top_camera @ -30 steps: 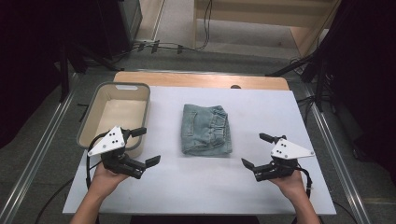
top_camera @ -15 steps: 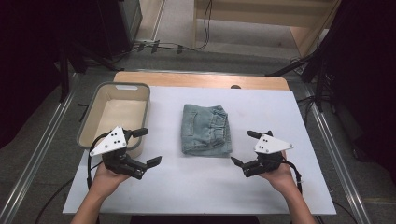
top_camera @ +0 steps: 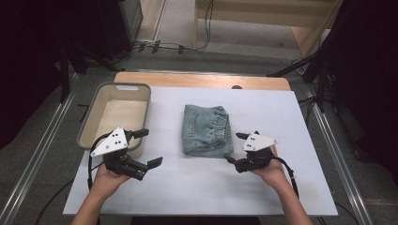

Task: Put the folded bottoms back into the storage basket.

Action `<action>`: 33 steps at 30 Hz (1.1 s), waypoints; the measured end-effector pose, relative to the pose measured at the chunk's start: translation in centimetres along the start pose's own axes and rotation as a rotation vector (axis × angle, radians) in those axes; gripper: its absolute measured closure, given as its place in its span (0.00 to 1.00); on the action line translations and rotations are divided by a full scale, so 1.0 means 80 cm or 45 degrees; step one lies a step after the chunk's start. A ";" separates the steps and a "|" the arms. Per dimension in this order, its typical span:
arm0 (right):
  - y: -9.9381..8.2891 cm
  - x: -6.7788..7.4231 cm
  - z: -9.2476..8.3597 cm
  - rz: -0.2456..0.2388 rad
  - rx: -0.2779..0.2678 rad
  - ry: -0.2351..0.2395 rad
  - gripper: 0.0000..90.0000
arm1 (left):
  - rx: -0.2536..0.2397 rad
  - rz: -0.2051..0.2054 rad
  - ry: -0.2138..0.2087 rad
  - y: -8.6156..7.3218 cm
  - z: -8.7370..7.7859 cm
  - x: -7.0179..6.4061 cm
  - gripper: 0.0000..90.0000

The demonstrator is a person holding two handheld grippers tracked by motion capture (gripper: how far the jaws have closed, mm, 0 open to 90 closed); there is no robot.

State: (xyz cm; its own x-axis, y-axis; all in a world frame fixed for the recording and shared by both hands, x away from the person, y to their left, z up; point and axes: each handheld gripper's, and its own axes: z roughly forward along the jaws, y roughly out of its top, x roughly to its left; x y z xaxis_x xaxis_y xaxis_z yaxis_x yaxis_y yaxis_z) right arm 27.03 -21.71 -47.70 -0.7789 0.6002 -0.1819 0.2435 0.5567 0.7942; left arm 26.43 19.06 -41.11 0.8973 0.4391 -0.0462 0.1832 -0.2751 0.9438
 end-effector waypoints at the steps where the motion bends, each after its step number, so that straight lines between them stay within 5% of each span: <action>1: 0.000 0.000 0.002 -0.004 0.004 0.000 0.14 | 0.003 0.000 -0.001 0.000 0.000 0.000 0.00; 33: -0.018 -0.001 0.058 -0.061 0.225 -0.021 0.21 | 0.015 -0.011 -0.003 -0.003 0.003 0.001 0.00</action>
State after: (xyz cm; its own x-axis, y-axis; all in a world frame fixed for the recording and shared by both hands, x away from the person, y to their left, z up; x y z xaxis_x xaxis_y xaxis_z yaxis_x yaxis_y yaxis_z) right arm 29.39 -19.87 -51.49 -0.7829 0.5791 -0.2275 0.3053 0.6762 0.6705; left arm 26.58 18.95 -41.42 0.8967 0.4391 -0.0551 0.1957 -0.2817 0.9393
